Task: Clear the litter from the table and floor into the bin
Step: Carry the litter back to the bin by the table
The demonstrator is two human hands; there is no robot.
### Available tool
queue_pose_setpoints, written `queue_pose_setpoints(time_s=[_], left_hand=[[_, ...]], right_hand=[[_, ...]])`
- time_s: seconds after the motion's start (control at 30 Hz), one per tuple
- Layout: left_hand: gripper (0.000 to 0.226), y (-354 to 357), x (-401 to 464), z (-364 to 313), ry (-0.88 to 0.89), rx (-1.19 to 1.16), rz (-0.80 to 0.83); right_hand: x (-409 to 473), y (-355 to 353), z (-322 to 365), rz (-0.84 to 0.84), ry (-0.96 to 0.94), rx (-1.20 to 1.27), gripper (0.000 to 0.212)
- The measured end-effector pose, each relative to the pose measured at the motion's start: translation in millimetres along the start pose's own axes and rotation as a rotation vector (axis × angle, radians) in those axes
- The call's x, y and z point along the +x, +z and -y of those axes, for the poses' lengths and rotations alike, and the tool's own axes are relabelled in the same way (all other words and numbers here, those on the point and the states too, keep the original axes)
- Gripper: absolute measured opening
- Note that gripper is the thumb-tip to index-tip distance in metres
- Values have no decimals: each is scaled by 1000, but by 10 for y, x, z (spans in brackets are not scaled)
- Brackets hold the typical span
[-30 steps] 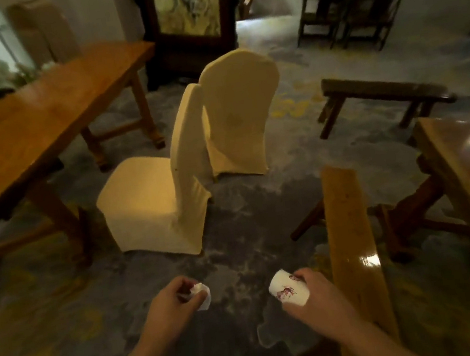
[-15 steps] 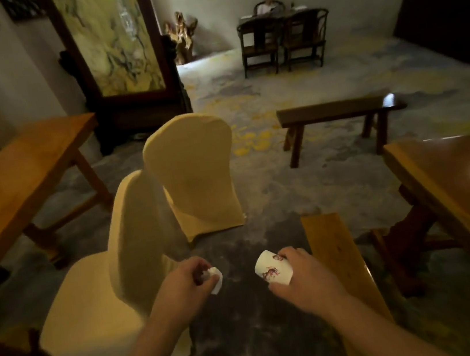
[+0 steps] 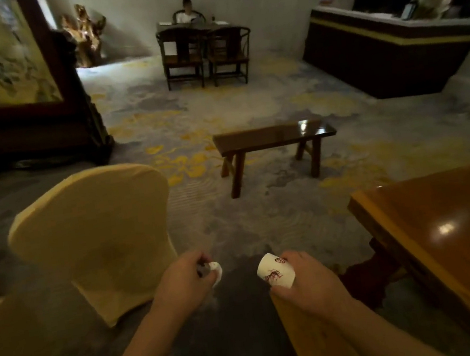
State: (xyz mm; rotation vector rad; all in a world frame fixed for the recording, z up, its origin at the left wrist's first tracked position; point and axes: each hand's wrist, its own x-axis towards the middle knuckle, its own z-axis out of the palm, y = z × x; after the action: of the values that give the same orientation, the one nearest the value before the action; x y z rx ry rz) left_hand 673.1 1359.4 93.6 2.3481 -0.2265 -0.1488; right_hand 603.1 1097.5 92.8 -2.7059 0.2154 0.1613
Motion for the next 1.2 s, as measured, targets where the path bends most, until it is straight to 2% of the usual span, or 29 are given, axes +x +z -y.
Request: queue_pose_setpoints(time_s=[0.1,0.43,0.7,0.93,1.2], left_hand=[[13,-125,1135,-21,81,7,93],[20,-140,3692,-614,217,108,235],[18,466,5838,-1164,310,217,317],[12,1042,7564,-2164,364,293,377],[11,2073,9335,-3275,558,260,436]], right_hand=[[792,-154,40,-52,124,24,68],[2534,-683,-157,-145,359,99,70],[4466,-987,-935,-204,408,179,67],[5974,-2030,-1690,-248,441,150,65],[7313,-2955,-2734,-336,570,115,62]])
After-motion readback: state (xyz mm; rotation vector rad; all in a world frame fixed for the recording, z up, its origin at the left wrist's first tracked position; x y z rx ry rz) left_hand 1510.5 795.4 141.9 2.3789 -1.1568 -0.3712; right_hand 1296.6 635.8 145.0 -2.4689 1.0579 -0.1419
